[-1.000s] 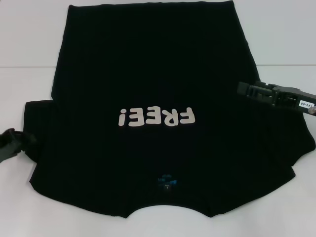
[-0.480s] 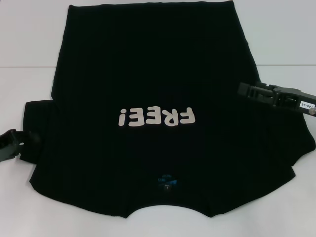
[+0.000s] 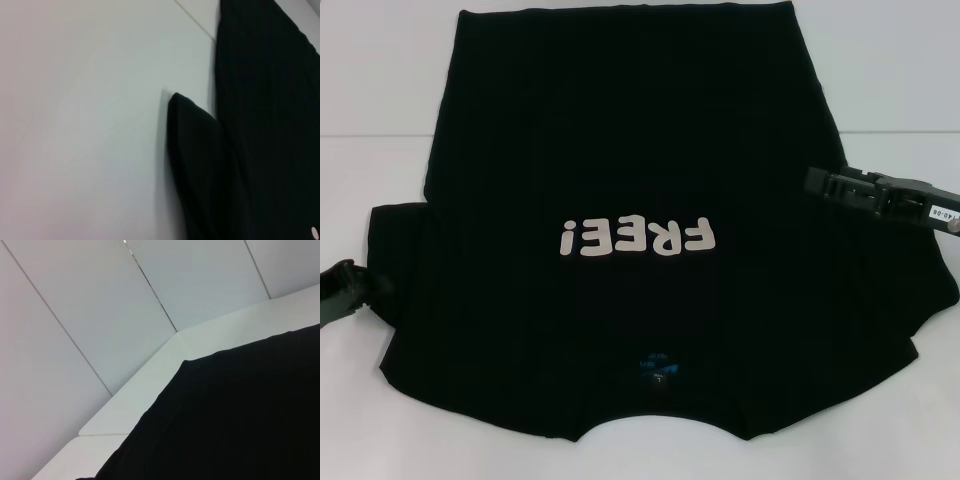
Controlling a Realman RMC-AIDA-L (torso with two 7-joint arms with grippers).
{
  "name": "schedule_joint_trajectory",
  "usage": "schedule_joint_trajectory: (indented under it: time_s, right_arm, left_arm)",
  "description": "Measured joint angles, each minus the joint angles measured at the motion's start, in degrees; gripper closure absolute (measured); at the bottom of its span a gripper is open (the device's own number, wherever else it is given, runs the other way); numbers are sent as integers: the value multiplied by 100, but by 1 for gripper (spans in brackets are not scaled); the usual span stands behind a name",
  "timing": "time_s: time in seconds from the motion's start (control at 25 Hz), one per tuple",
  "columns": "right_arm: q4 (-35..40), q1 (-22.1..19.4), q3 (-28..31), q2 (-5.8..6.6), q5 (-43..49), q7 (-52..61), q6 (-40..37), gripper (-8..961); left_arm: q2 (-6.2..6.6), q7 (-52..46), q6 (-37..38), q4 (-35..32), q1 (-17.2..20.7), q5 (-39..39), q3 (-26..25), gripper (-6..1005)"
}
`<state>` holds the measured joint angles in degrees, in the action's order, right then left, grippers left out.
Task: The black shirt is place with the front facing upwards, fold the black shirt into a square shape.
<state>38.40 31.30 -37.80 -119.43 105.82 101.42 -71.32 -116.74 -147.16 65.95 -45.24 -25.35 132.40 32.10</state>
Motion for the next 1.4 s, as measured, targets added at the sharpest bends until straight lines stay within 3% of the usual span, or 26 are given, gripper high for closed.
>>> schedule_joint_trajectory:
  time_s: [0.28,0.52,0.56,1.08,1.4]
  right_arm:
    - [0,-12,3,-1,0,0,-8,233]
    - [1,-14,1,0,-12,5,-15,235]
    - [1,-19,1,2,-26,7,-18,236]
    - [-54,-48,74,34,-162,4,-32,240]
    - [-59,-76,87,21,-168,0,-31,242]
  left_arm:
    - [1,-115,-3,-39,-2,132,9,917]
    - [7,-73,48,-181,18,105,-23,986]
    - [56,-58,58,-210,25,122,0,998]
    - [534,-131,-2,-215,-59,582,-17,963]
    - [534,-336,-134,-296,-69,725,-36,942]
